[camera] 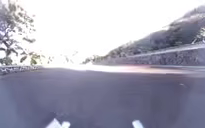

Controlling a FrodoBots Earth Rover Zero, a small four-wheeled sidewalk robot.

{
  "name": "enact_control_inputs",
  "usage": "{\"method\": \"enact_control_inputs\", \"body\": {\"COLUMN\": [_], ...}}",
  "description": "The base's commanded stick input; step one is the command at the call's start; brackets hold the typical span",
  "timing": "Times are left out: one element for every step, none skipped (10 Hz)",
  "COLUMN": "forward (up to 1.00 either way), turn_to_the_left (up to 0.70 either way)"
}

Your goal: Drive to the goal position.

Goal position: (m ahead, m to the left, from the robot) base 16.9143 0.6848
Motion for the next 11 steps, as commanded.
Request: {"method": "enact_control_inputs", "body": {"forward": [0.50, 0.50, 0.50, 0.50, 0.50, 0.50, 0.50, 0.50, 0.50, 0.50, 0.50], "turn_to_the_left": [0.00, 0.00, 0.00, 0.00, 0.00, 0.00, 0.00, 0.00, 0.00, 0.00, 0.00]}}
